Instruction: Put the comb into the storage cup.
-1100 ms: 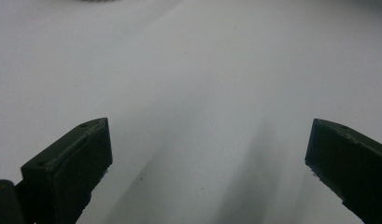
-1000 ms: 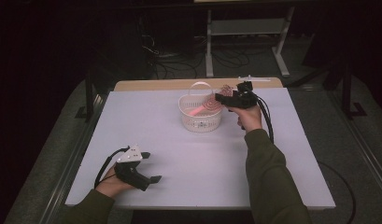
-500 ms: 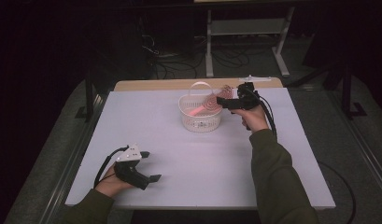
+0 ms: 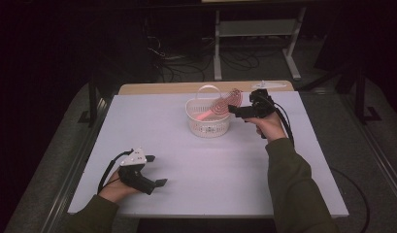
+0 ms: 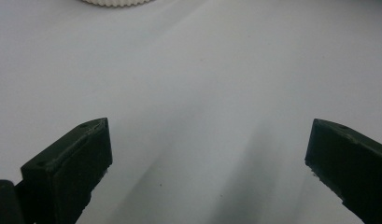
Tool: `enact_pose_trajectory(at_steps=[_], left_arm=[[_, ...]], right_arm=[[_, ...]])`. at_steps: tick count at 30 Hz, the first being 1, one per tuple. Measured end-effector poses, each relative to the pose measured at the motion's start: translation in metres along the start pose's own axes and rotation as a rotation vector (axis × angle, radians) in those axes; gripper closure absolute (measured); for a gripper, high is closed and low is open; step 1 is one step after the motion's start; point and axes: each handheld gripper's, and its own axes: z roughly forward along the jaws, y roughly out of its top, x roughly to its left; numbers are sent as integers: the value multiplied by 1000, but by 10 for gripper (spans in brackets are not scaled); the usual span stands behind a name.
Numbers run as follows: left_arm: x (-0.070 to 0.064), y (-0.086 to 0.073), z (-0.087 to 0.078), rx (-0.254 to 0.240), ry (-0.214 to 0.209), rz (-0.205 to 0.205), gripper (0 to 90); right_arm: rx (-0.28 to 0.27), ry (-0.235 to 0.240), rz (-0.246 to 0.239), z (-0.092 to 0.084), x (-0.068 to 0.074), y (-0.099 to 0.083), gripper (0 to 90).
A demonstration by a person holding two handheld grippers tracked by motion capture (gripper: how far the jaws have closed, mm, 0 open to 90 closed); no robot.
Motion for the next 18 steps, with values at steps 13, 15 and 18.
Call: enact_pose_trajectory(at_steps=[13, 15, 18], left_arm=[[2, 2, 3, 1, -3, 0, 4], [2, 2, 3, 2, 1, -1, 4], [2, 2, 3, 5, 10, 1, 4]], right_arm=[[25, 21, -48, -22, 2, -18, 0], [33, 25, -54, -24, 3, -20, 0], [47, 30, -65, -26, 4, -24, 0]])
